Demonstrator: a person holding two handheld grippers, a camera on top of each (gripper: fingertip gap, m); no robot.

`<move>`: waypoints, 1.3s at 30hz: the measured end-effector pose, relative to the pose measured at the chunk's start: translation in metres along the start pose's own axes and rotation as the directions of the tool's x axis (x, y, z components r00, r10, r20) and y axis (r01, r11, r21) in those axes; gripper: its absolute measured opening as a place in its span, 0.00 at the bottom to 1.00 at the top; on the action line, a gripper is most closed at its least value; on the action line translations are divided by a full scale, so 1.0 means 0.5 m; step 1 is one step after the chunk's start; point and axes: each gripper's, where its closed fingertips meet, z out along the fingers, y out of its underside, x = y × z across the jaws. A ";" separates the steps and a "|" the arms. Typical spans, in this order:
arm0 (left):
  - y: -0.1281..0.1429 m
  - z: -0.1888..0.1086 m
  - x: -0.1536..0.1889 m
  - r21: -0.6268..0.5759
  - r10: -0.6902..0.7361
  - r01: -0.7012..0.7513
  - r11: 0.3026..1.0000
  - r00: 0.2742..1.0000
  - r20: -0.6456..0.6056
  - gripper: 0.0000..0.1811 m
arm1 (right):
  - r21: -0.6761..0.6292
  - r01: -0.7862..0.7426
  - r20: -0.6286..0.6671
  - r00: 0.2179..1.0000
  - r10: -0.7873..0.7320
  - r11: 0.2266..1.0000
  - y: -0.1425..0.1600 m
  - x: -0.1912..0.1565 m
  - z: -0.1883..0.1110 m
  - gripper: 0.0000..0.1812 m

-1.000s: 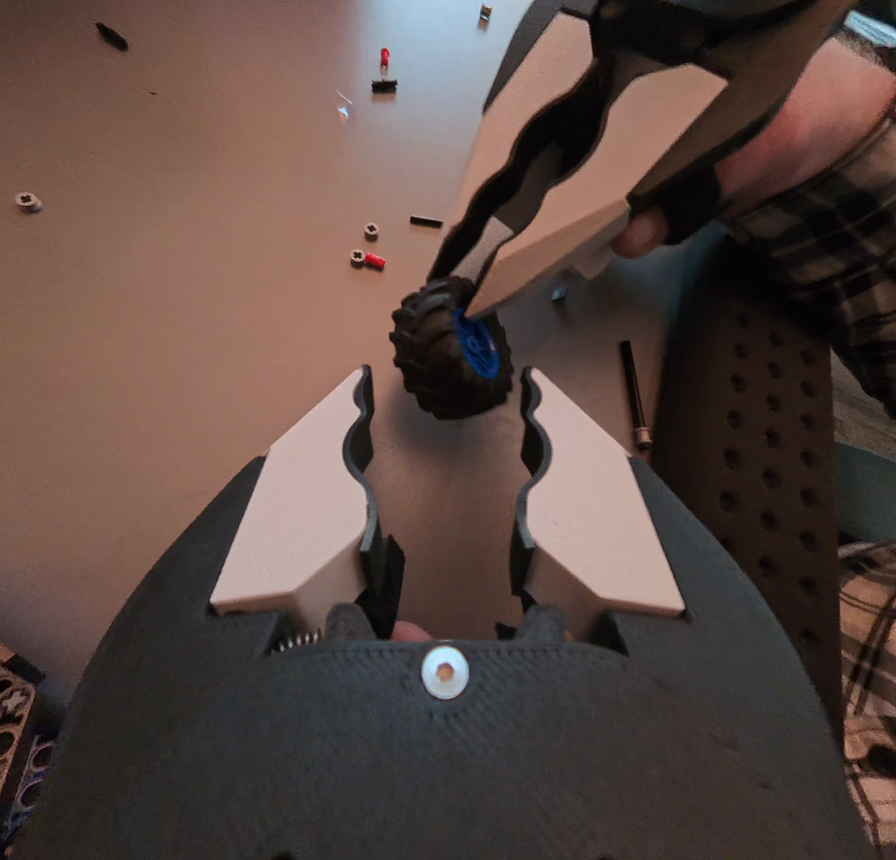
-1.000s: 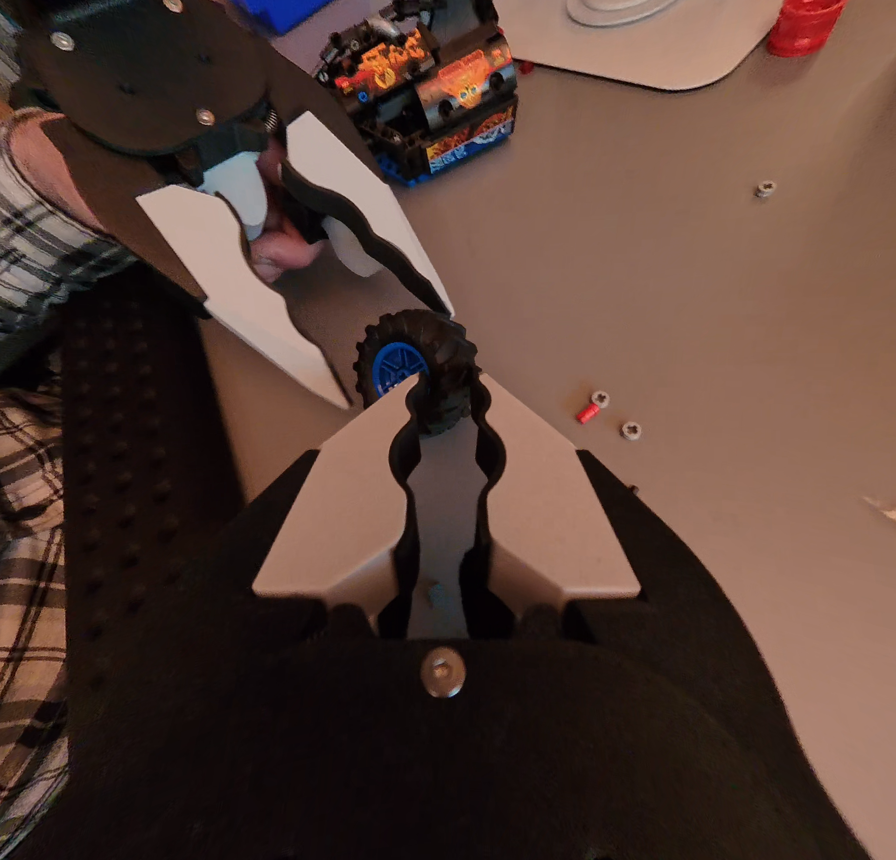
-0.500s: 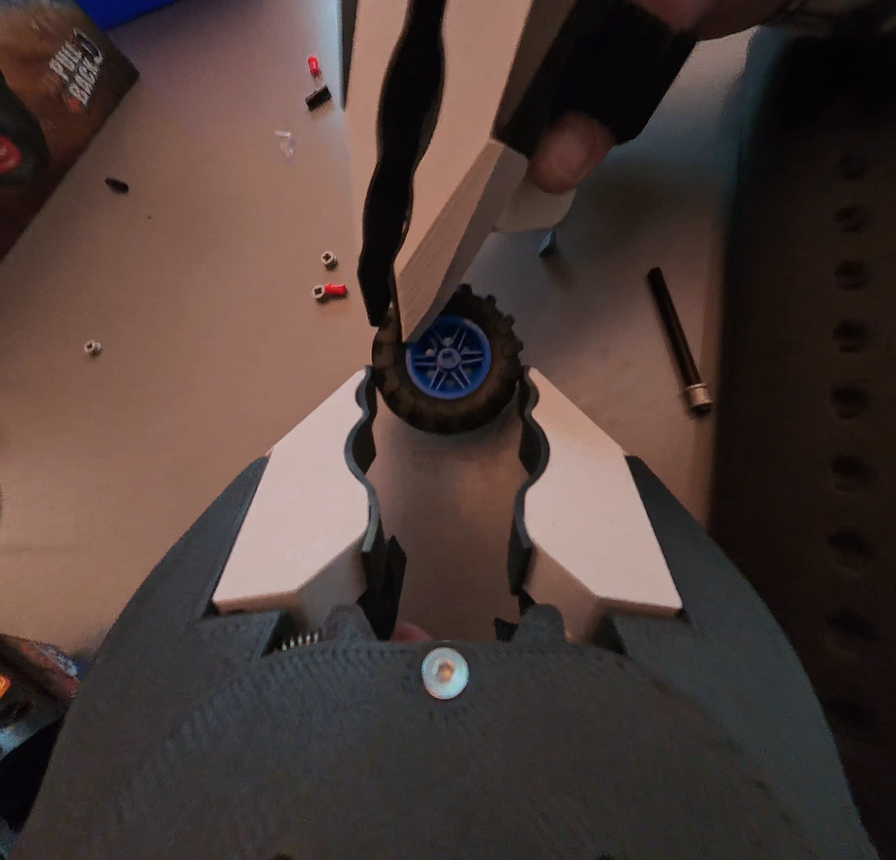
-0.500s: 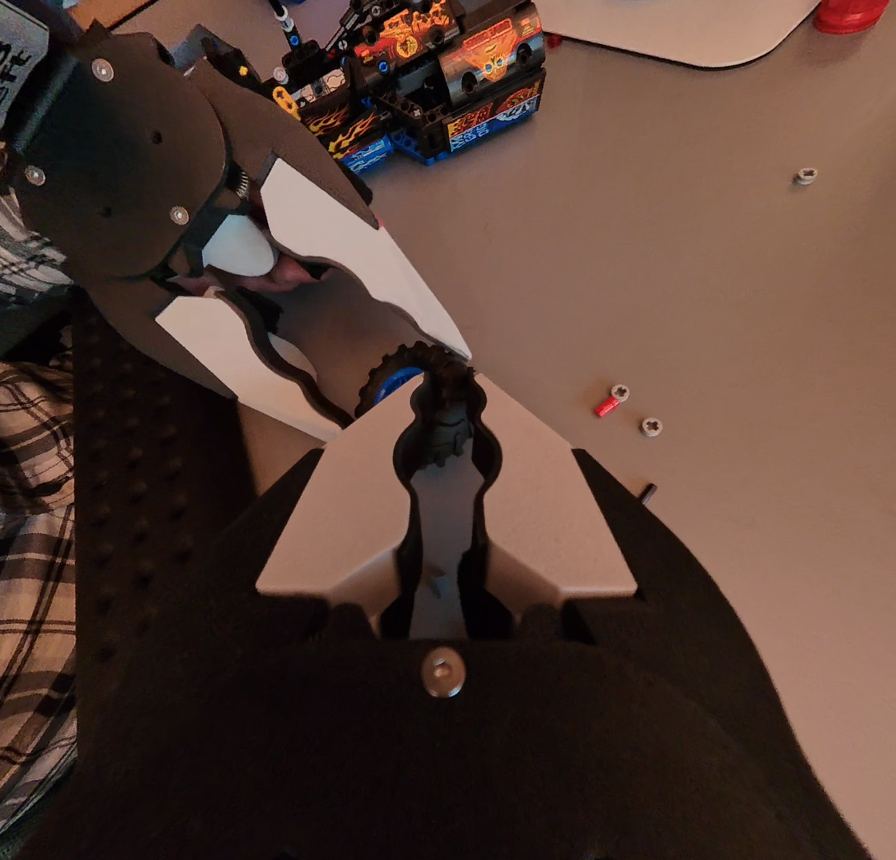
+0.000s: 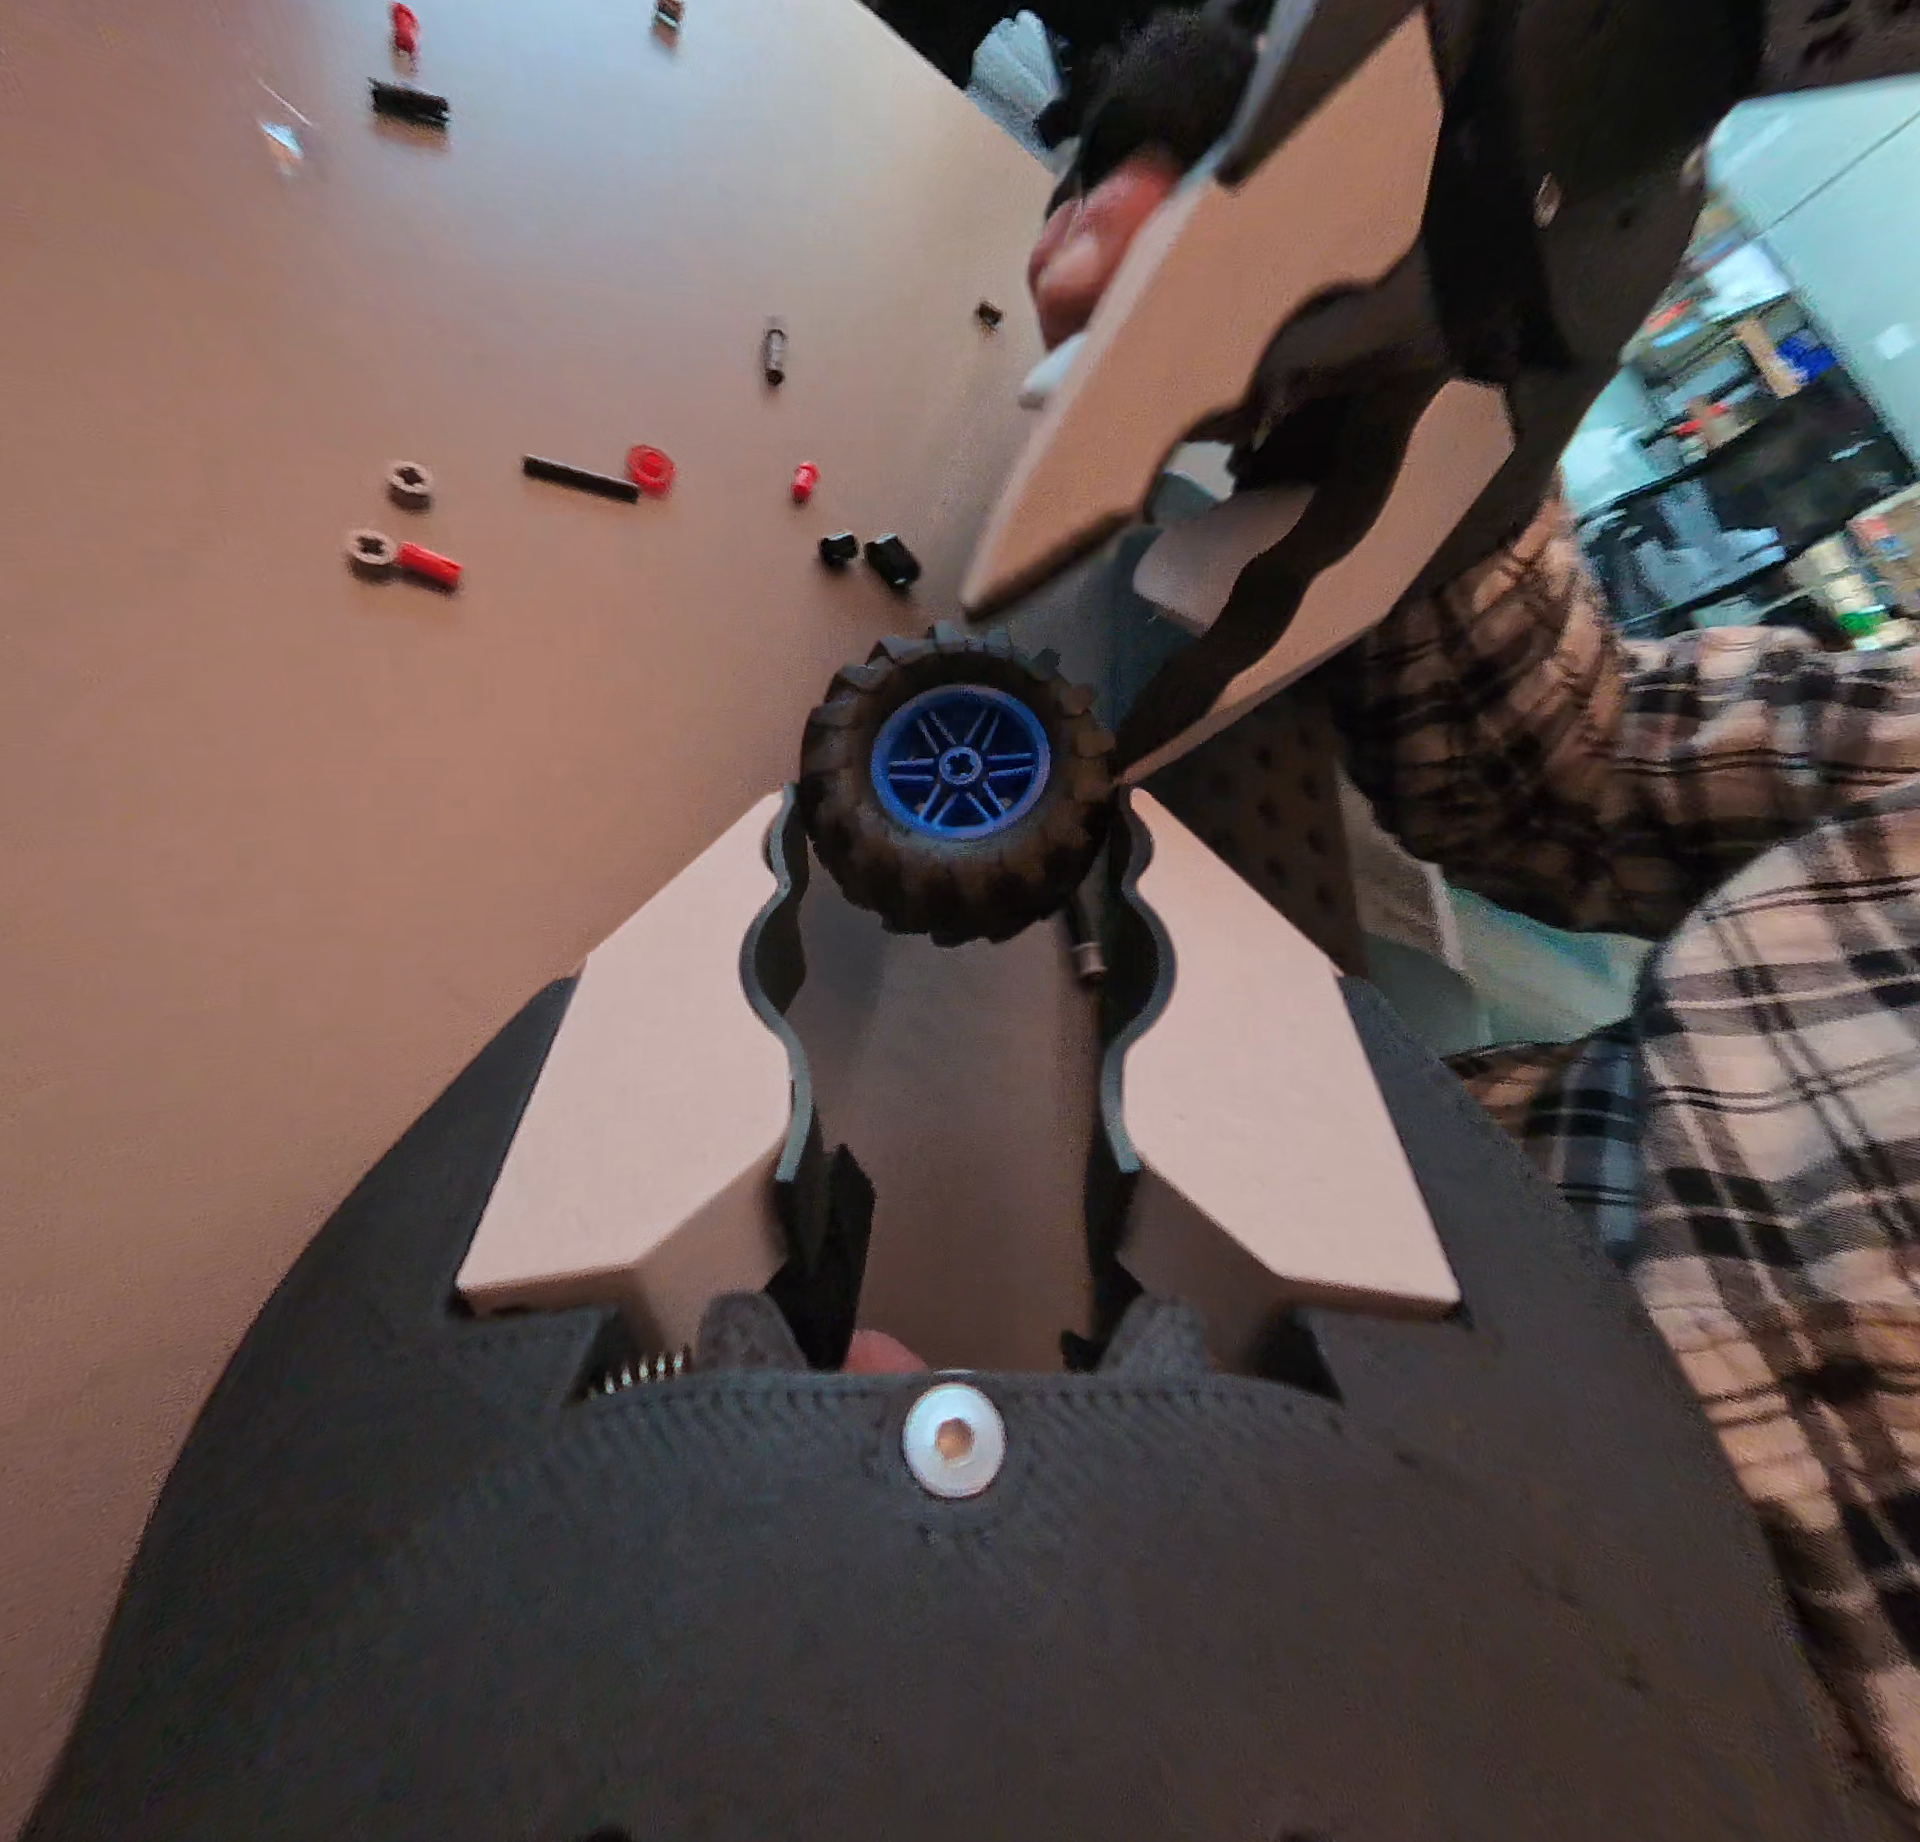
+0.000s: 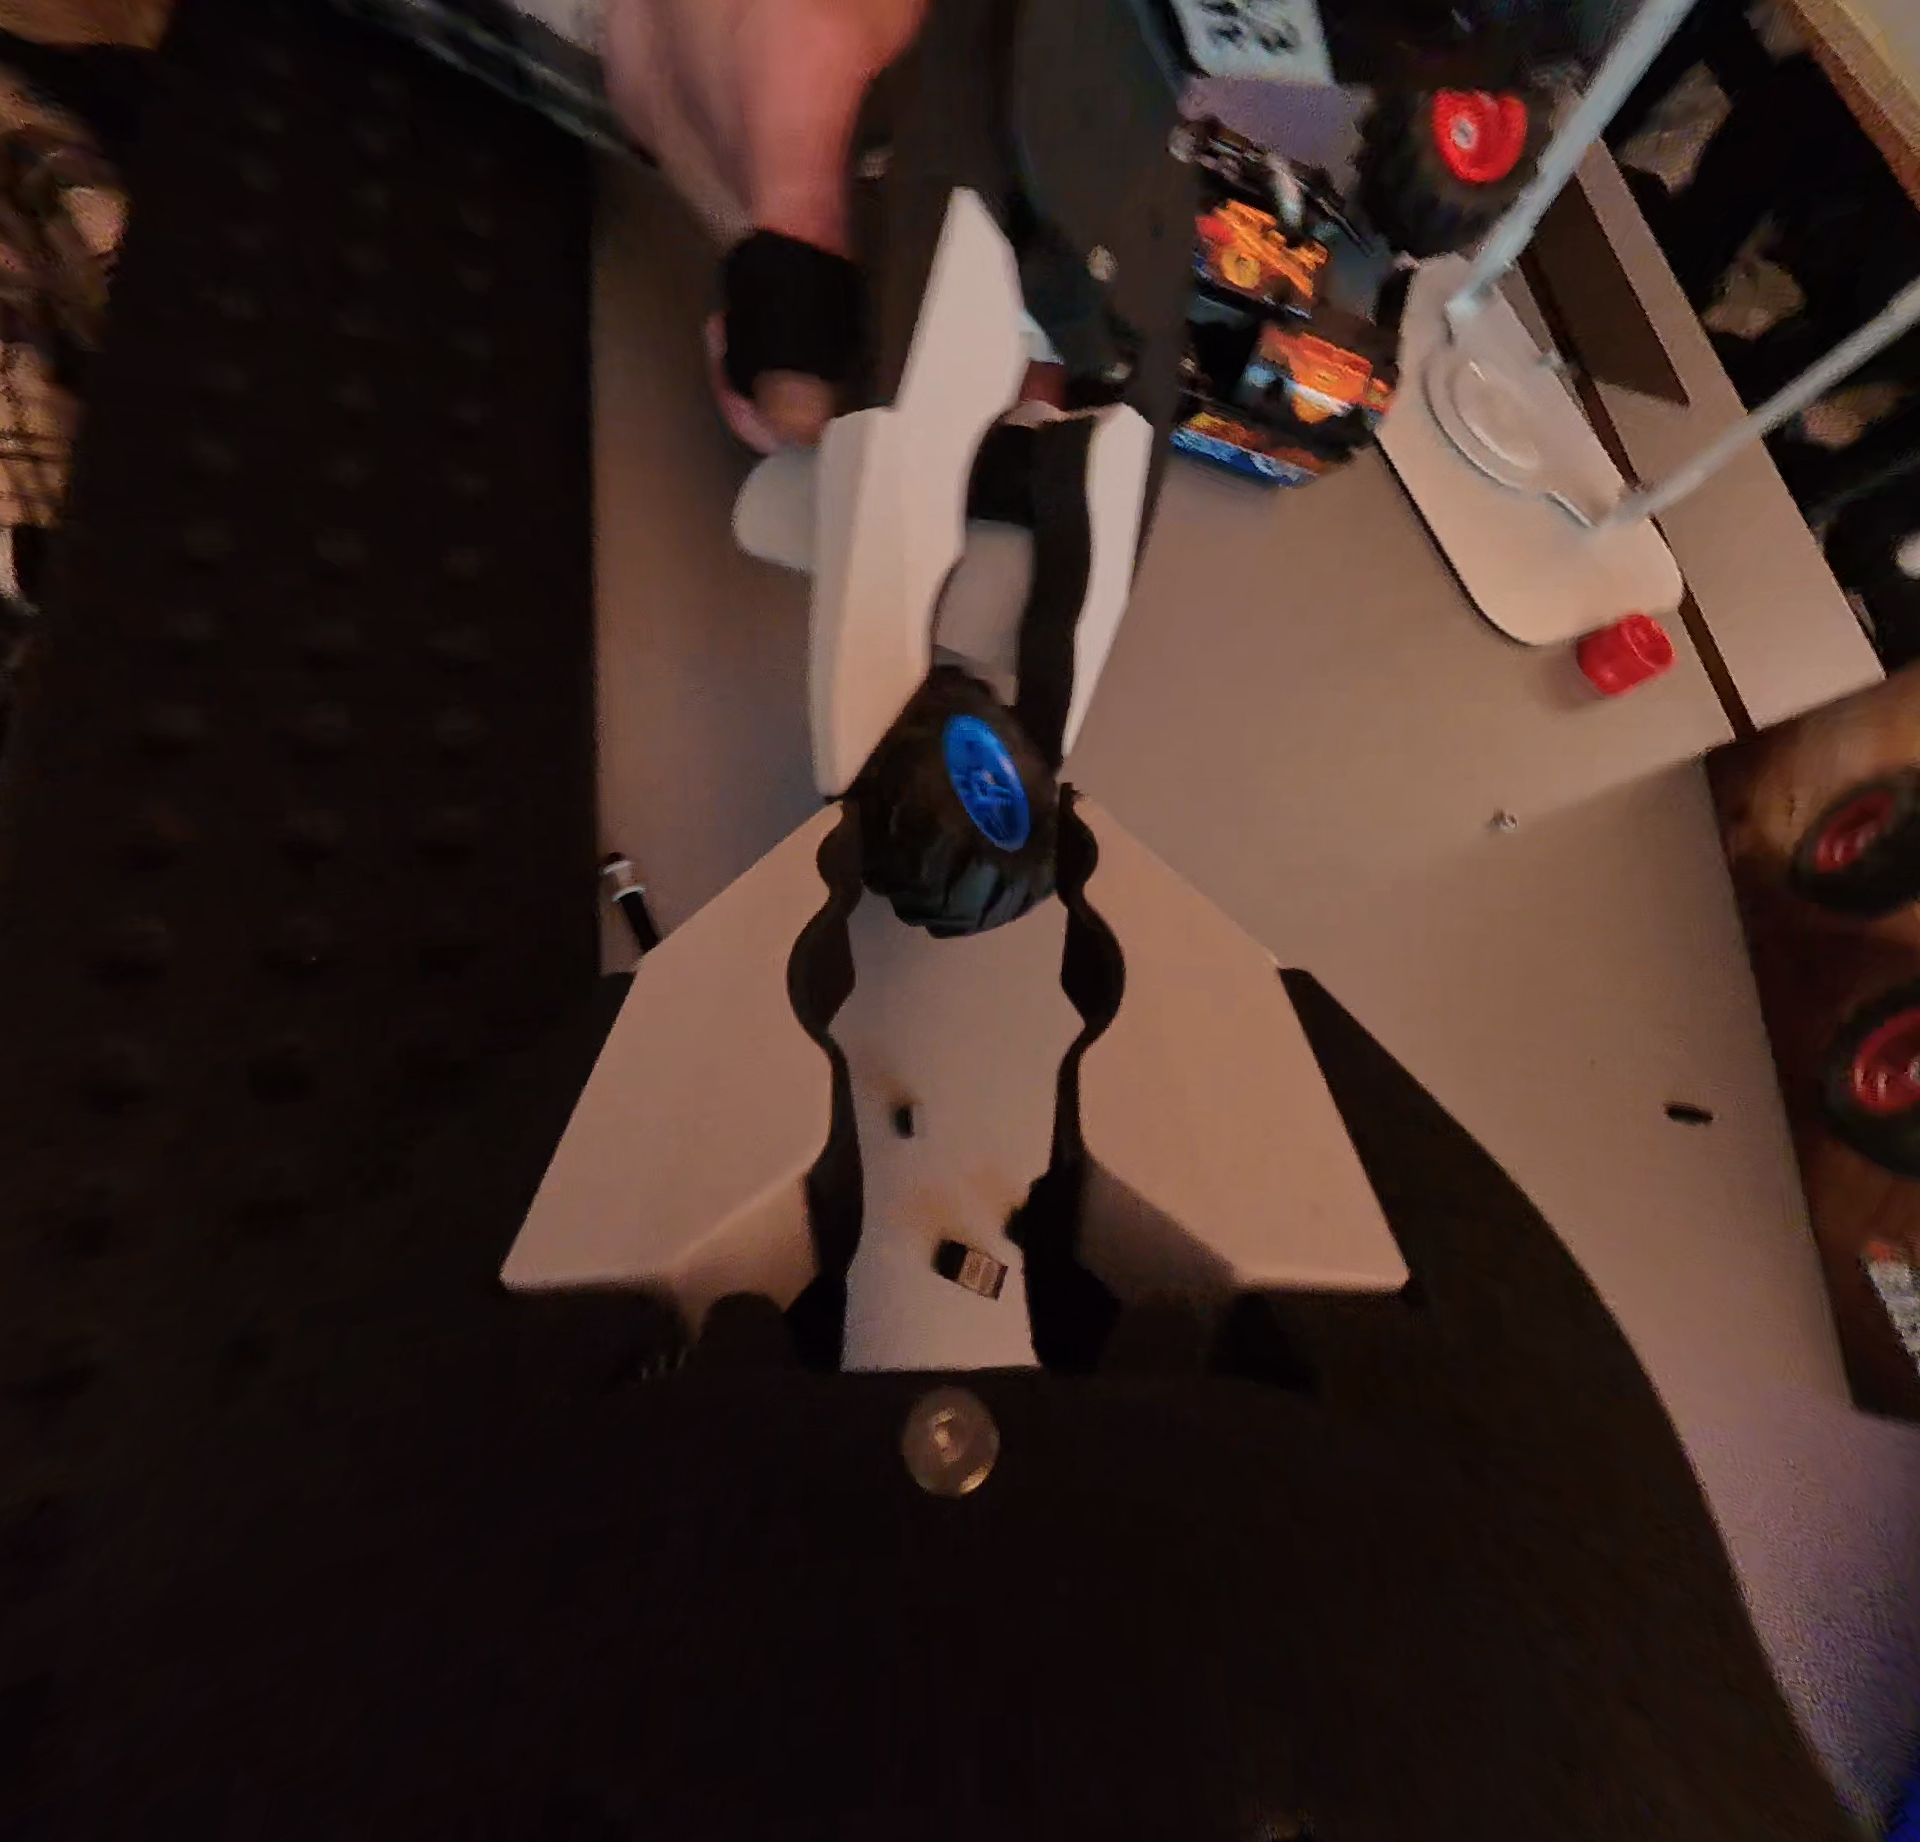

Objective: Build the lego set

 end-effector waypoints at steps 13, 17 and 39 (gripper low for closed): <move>-0.017 -0.004 0.003 0.064 -0.241 0.251 0.966 0.961 -0.134 0.31 | -0.097 -0.005 0.018 1.000 0.007 0.995 0.011 -0.026 0.015 0.16; -0.028 -0.011 0.002 0.097 -0.212 0.224 0.970 0.970 -0.122 0.33 | -0.067 -0.140 -0.005 0.990 0.140 0.988 0.005 0.004 0.011 0.13; 0.028 -0.014 -0.079 -0.094 0.092 -0.070 0.993 0.961 0.259 0.25 | -0.054 -0.709 0.225 0.678 0.700 0.703 0.065 0.066 0.056 0.14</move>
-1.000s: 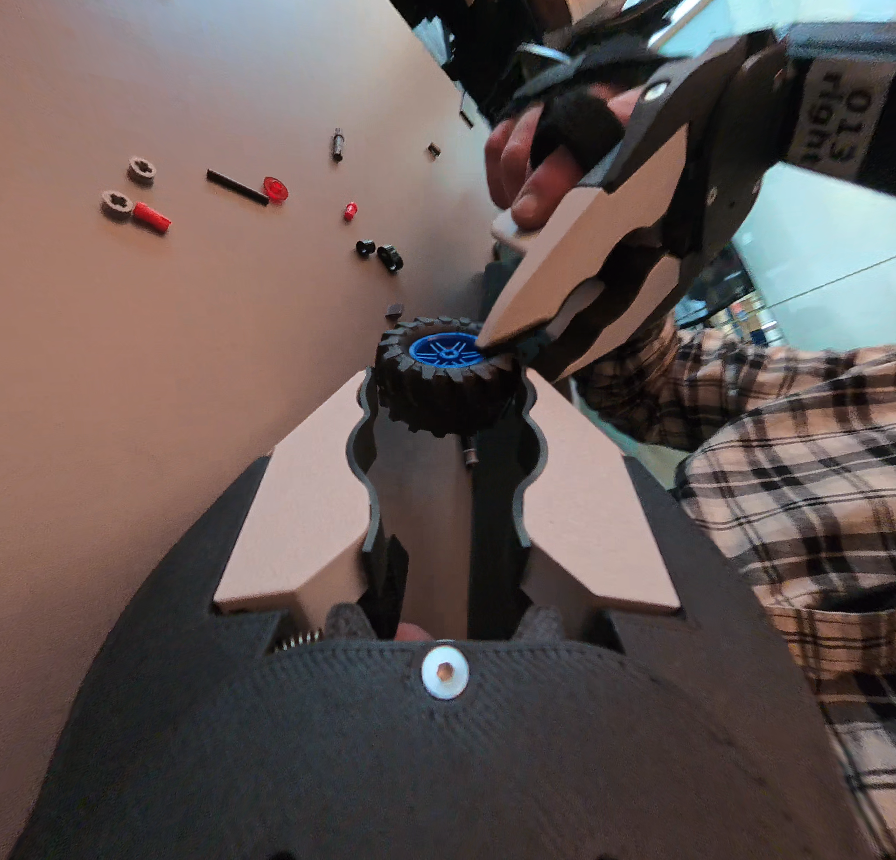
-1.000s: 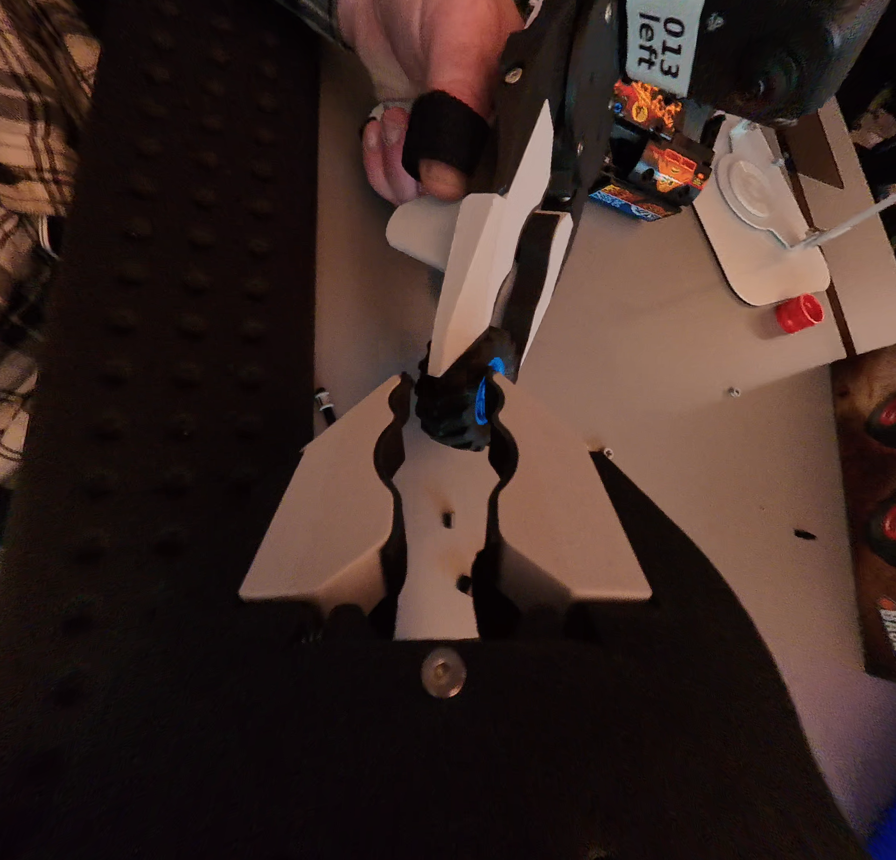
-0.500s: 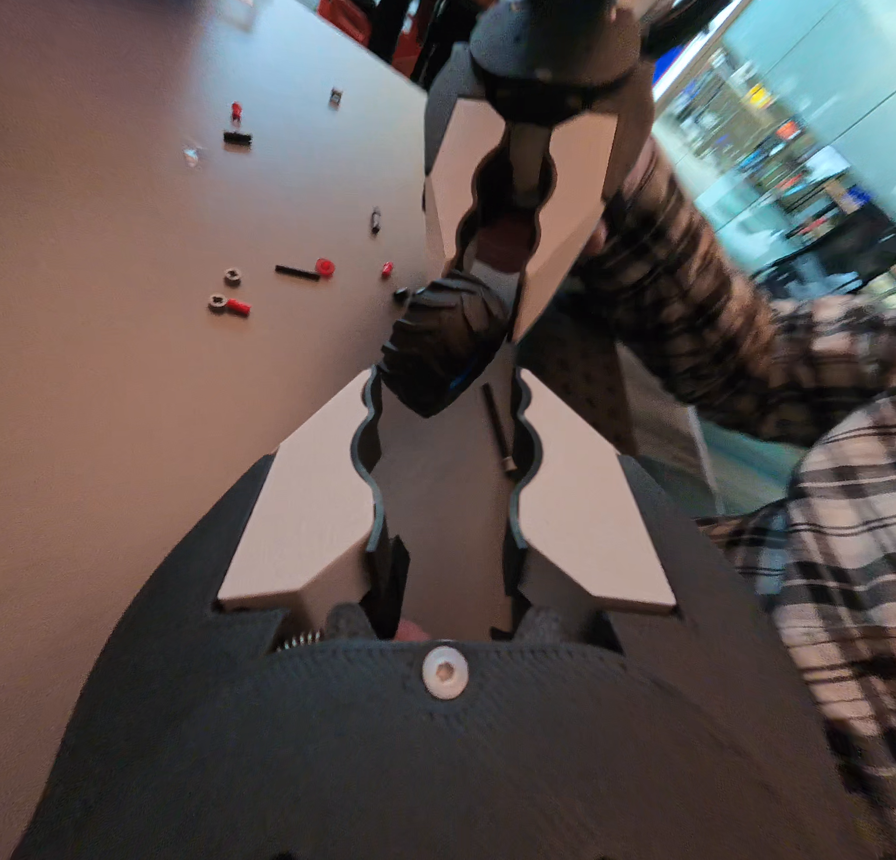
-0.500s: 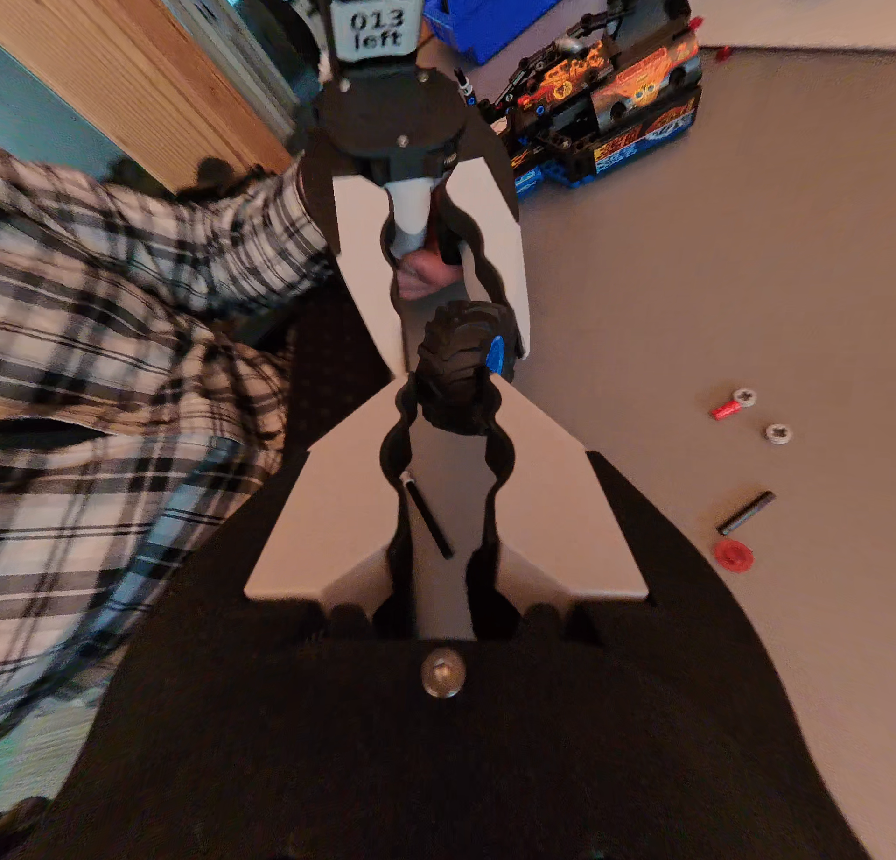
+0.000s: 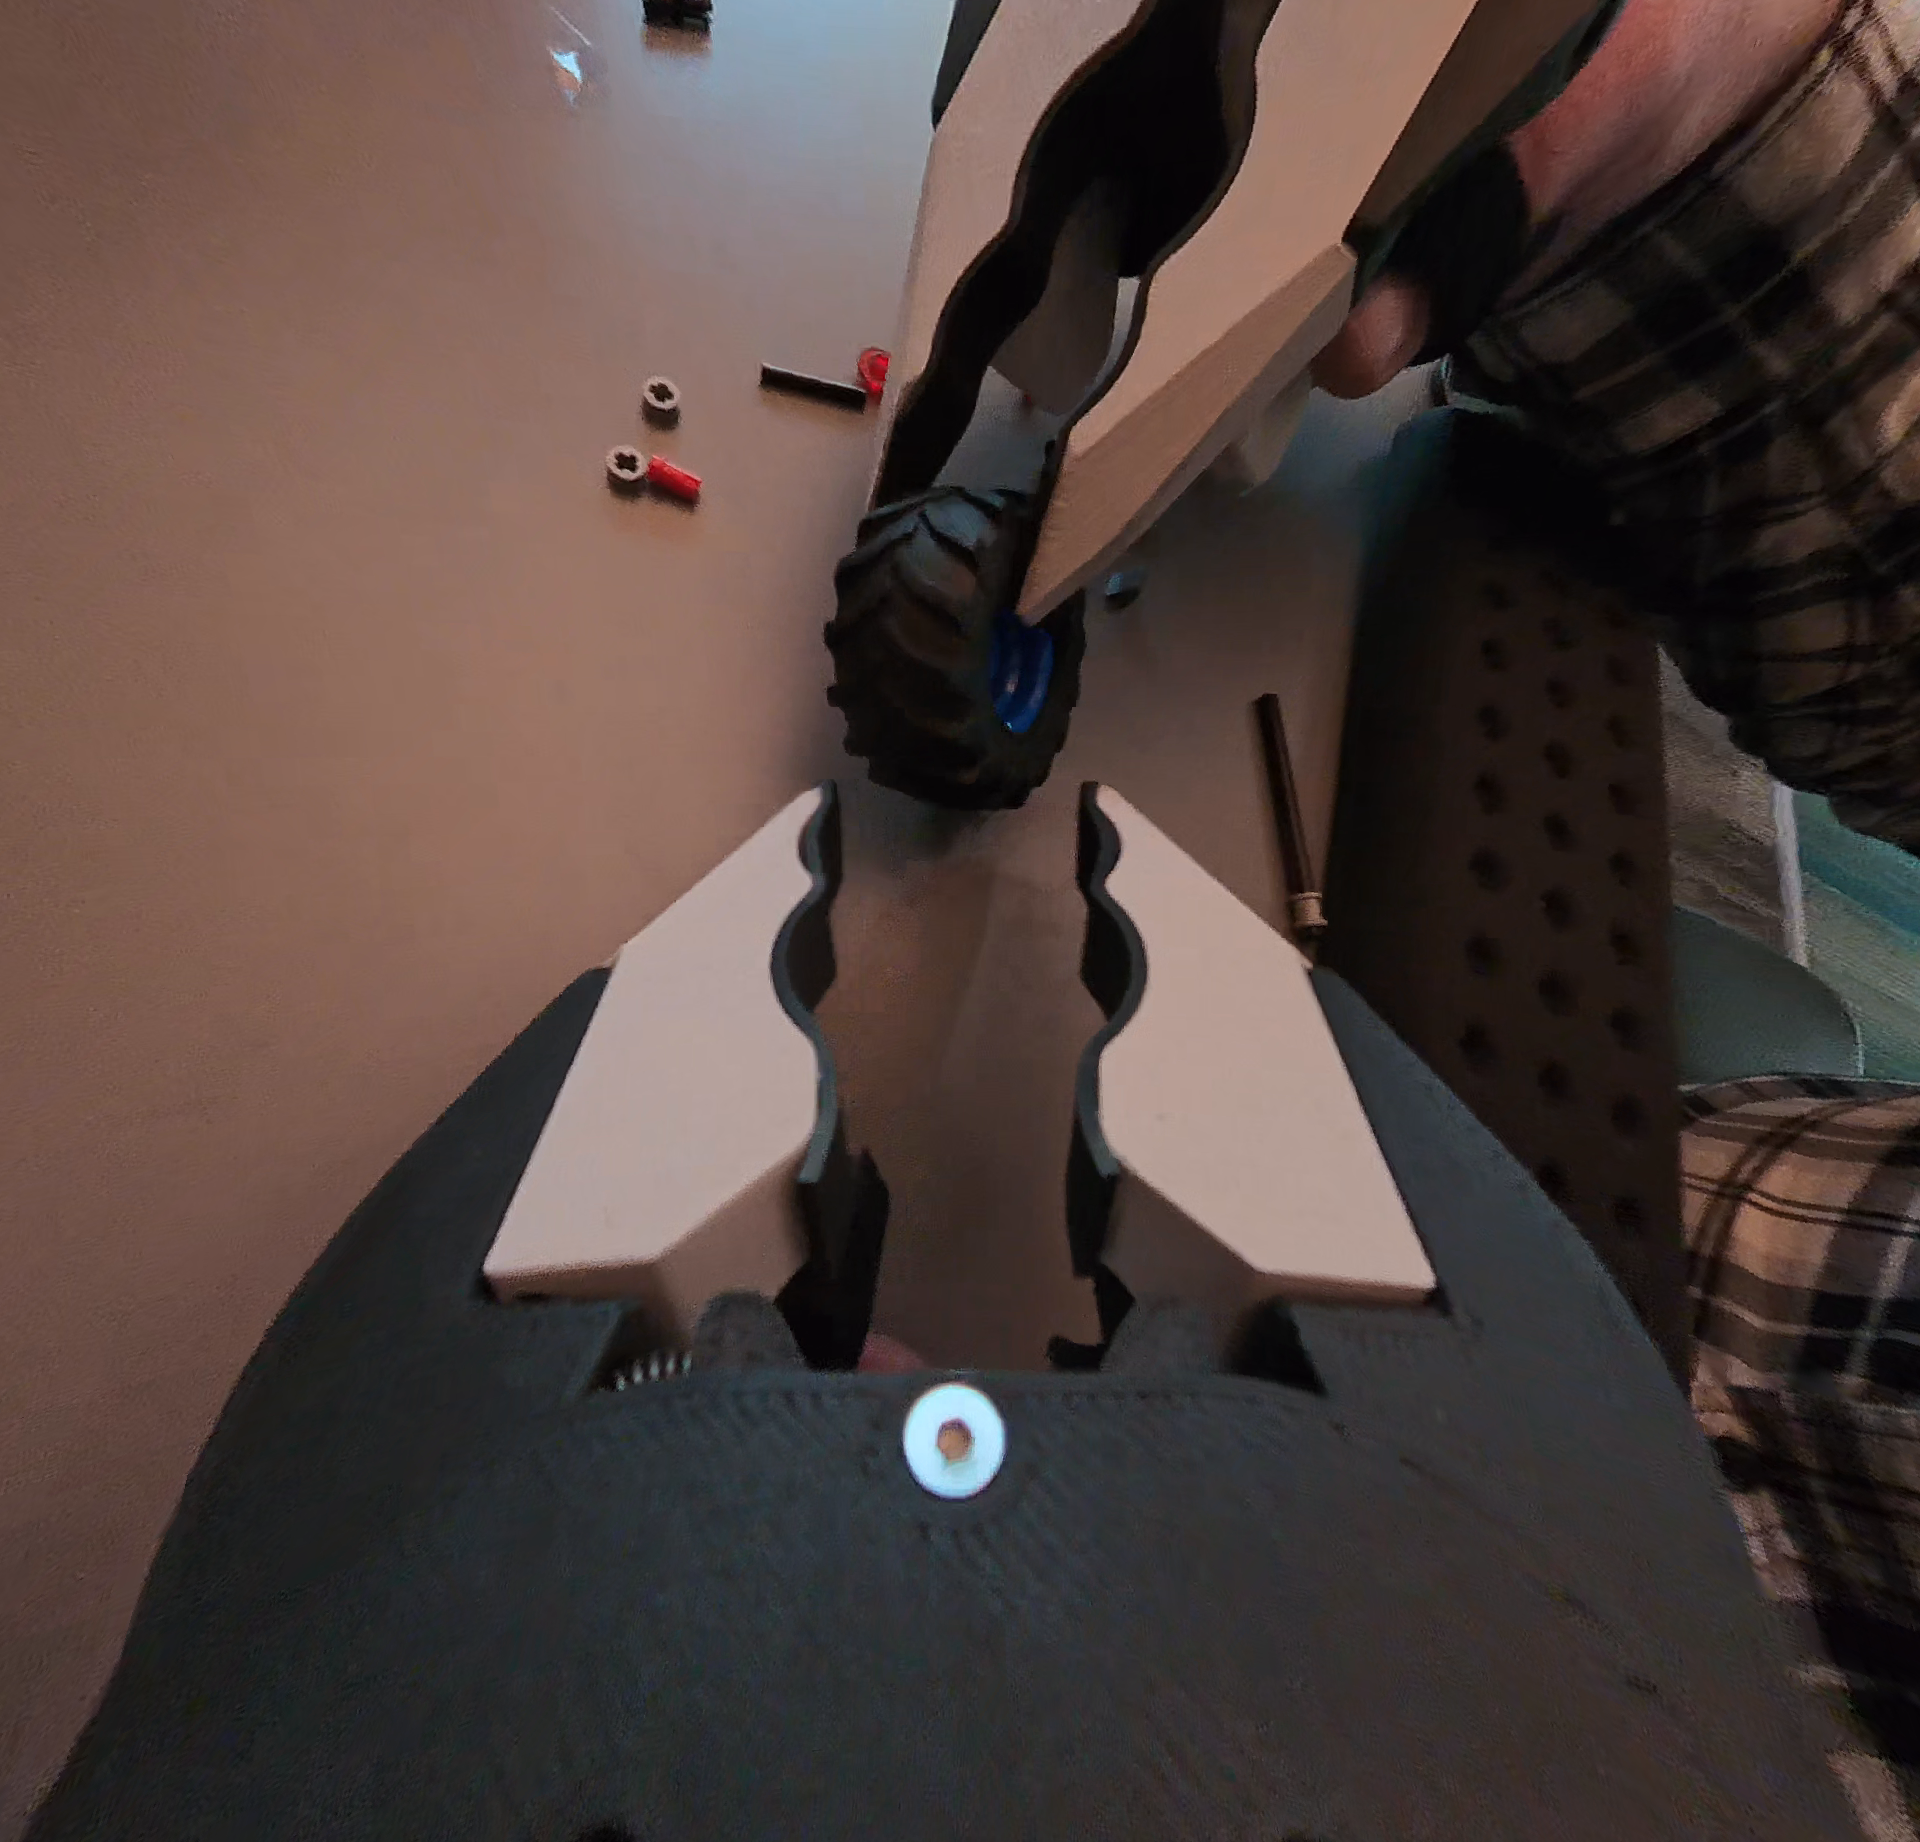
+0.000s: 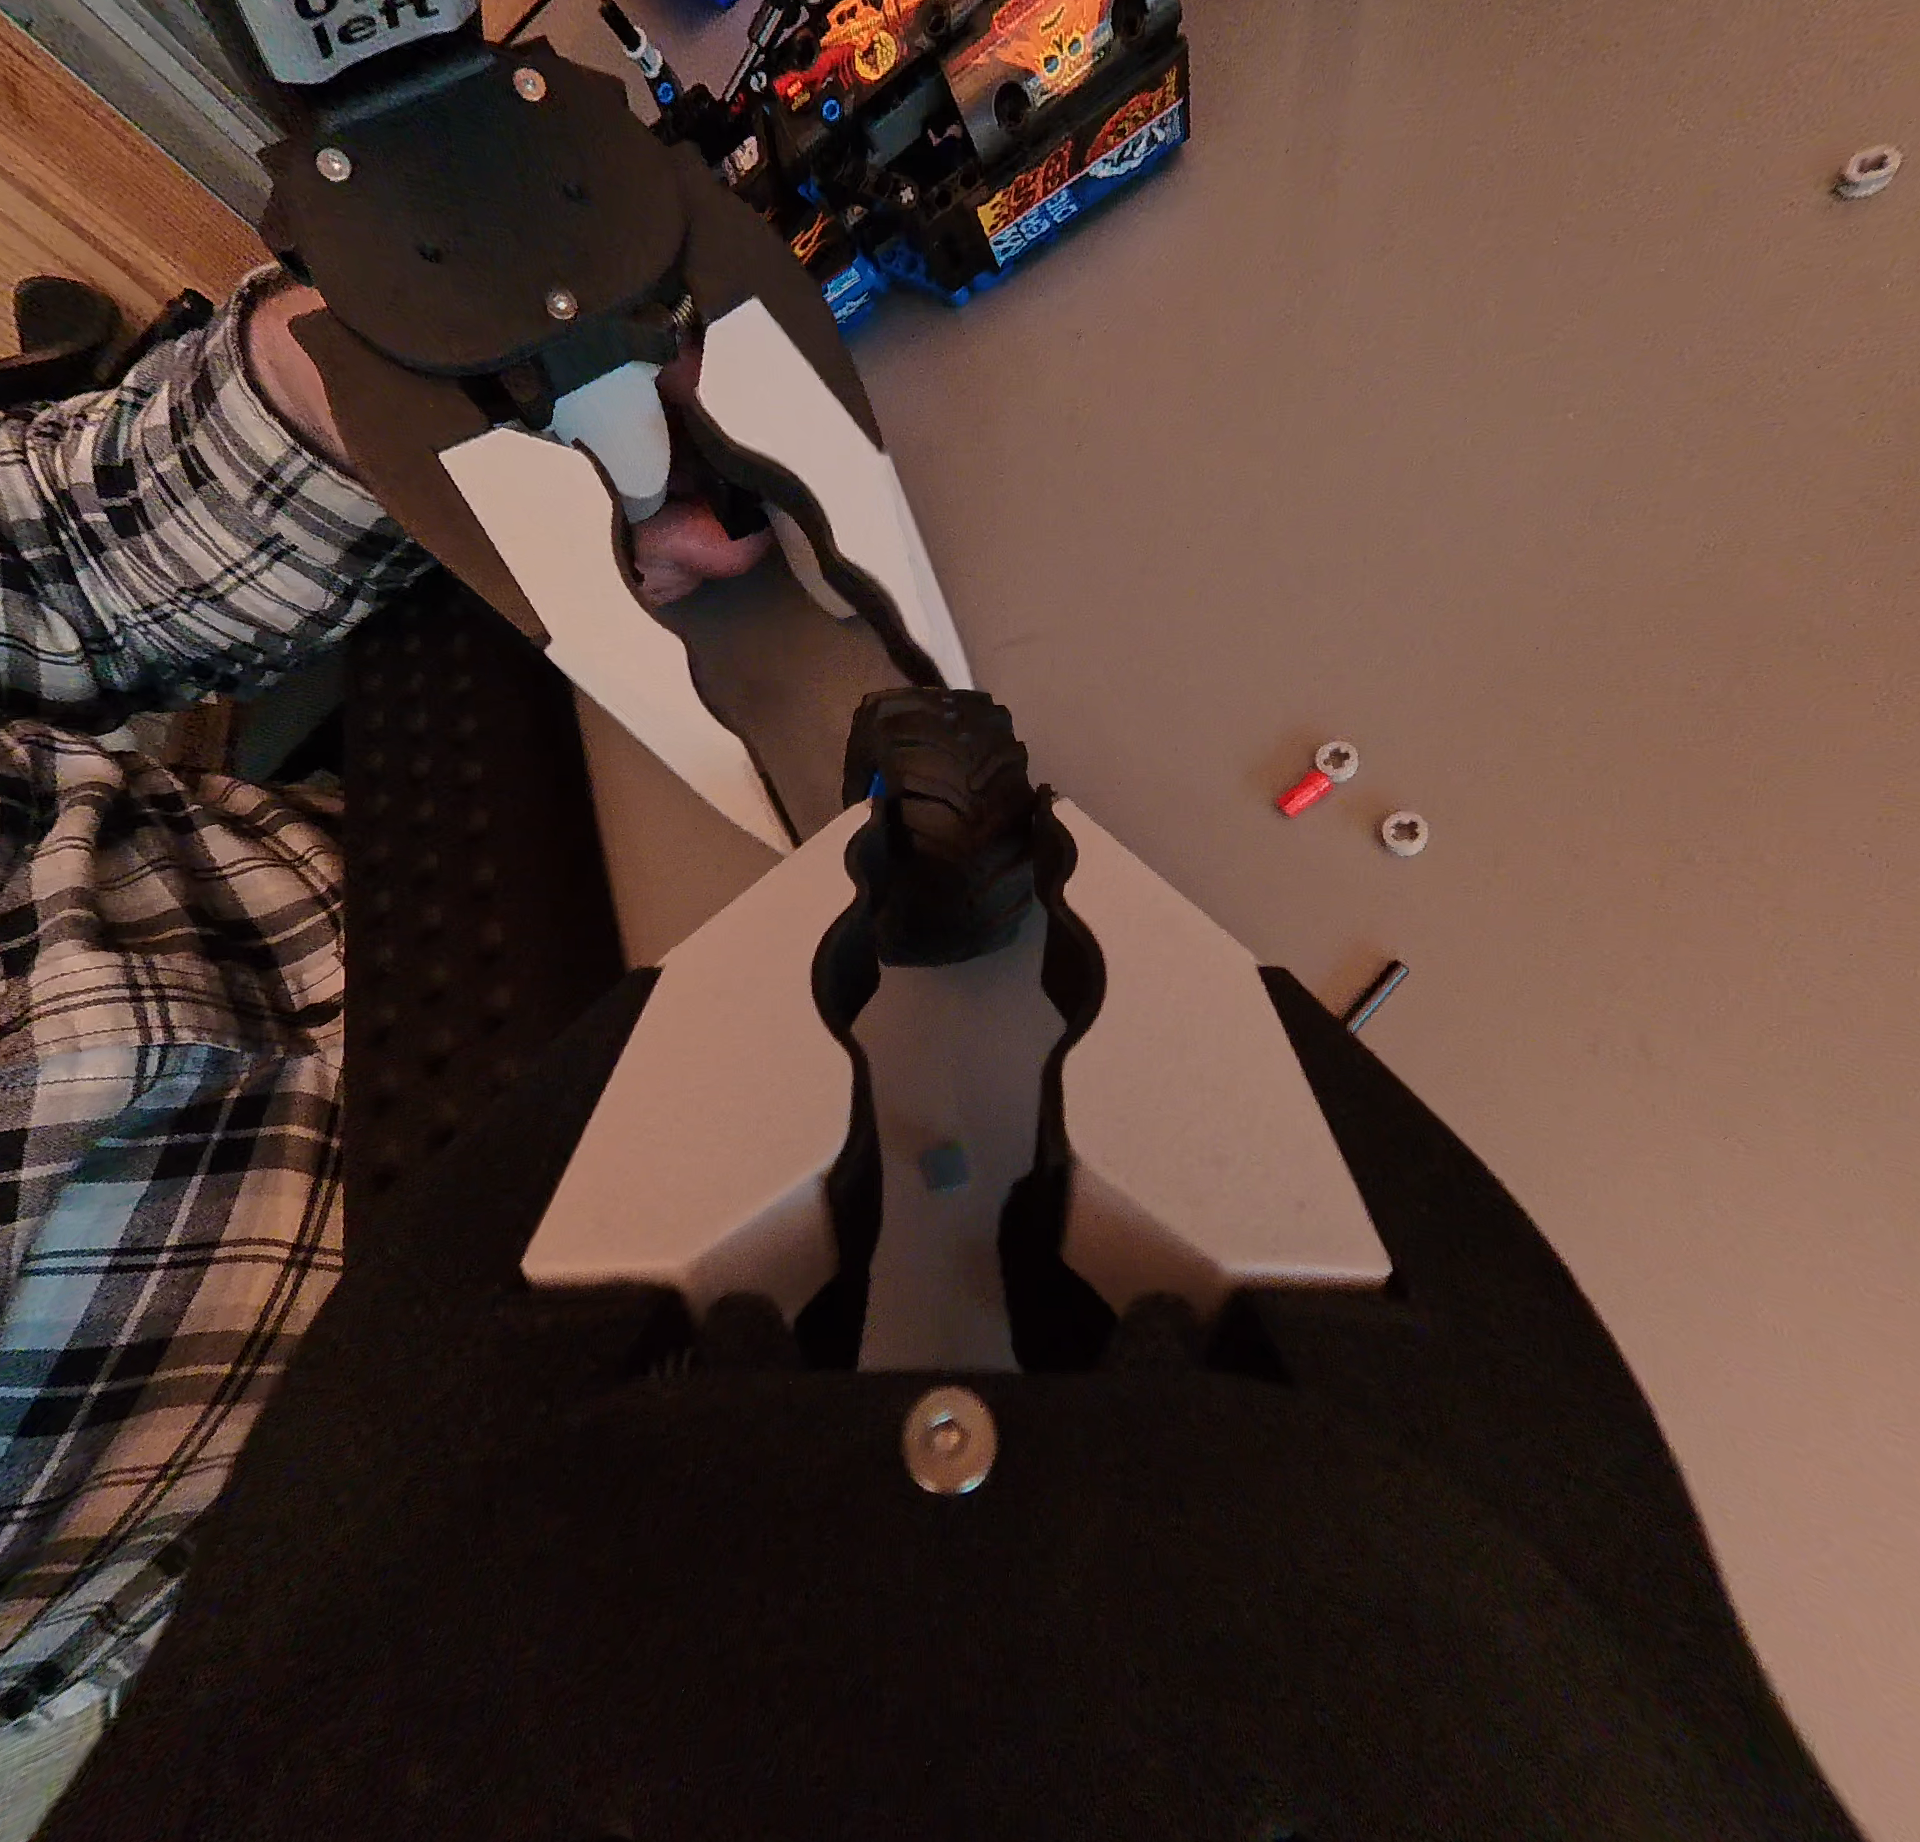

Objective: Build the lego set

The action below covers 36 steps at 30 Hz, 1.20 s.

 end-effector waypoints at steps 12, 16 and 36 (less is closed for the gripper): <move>-0.033 -0.006 -0.009 0.057 0.104 -0.108 0.992 0.993 0.063 0.15 | -0.075 0.180 -0.092 0.978 -0.187 0.981 0.017 -0.021 0.011 0.17; -0.034 -0.005 -0.008 0.058 0.108 -0.111 0.992 0.993 0.052 0.16 | -0.050 0.175 -0.086 0.980 -0.179 0.983 0.018 -0.020 0.011 0.15; -0.020 0.028 0.007 0.005 0.041 -0.041 0.999 0.997 -0.071 0.16 | 0.033 0.181 -0.087 0.980 -0.178 0.983 0.006 -0.003 -0.006 0.08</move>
